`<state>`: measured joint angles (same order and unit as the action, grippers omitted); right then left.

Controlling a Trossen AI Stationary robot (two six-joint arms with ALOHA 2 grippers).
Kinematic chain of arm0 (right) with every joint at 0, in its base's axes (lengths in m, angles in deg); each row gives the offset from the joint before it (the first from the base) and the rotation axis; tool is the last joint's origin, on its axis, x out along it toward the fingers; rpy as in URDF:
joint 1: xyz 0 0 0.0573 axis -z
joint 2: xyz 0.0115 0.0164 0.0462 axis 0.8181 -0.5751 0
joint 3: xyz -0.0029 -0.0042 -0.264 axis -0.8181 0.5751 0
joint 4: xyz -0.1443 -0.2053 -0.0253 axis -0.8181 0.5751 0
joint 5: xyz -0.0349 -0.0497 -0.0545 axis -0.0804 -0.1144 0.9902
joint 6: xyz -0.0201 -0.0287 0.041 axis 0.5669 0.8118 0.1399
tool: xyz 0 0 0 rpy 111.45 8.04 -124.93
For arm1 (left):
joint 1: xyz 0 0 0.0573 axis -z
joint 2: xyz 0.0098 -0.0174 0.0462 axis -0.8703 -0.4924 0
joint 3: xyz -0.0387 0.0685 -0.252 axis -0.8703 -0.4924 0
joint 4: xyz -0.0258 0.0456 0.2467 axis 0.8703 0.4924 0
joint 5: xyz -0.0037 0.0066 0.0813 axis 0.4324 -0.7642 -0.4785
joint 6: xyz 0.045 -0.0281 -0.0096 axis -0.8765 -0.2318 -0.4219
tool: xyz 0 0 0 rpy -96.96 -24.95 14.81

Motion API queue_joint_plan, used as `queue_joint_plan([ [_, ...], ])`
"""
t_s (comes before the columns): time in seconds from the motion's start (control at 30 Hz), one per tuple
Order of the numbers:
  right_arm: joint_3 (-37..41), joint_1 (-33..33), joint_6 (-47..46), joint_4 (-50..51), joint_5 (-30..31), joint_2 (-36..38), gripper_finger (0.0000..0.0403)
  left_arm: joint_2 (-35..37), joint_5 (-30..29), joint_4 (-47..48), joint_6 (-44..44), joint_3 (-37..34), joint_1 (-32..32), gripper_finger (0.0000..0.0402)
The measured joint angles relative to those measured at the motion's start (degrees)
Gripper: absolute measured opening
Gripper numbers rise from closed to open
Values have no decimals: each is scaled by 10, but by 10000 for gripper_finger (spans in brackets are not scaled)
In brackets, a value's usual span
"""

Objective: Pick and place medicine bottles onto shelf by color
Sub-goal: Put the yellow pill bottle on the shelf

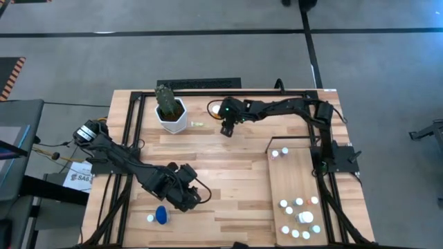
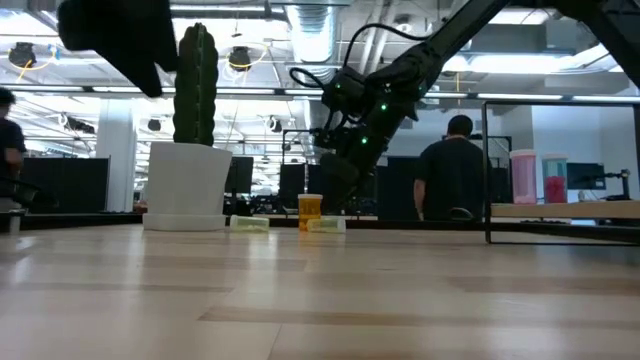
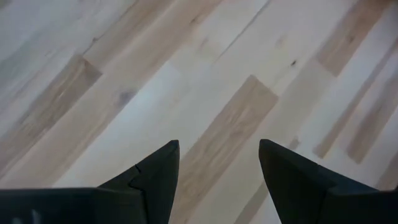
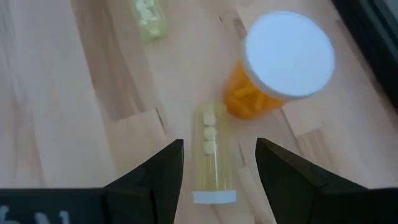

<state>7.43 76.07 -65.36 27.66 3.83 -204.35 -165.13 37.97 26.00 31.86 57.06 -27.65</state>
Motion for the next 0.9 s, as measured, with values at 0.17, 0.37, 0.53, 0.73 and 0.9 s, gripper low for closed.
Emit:
queue_joint_plan([
  [0.17,0,3,1,-10,6,0,221,6,1,20,3,0,7,208],
  [0.37,0,8,2,-5,4,-1,221,7,0,26,0,0,6,208],
  [0.53,0,8,2,12,-13,-1,221,7,0,32,-3,0,6,208],
  [0.73,0,12,13,16,-17,-1,221,7,0,32,-11,0,6,208],
  [0.9,0,20,51,40,-25,-1,221,7,0,33,-15,0,6,208],
])
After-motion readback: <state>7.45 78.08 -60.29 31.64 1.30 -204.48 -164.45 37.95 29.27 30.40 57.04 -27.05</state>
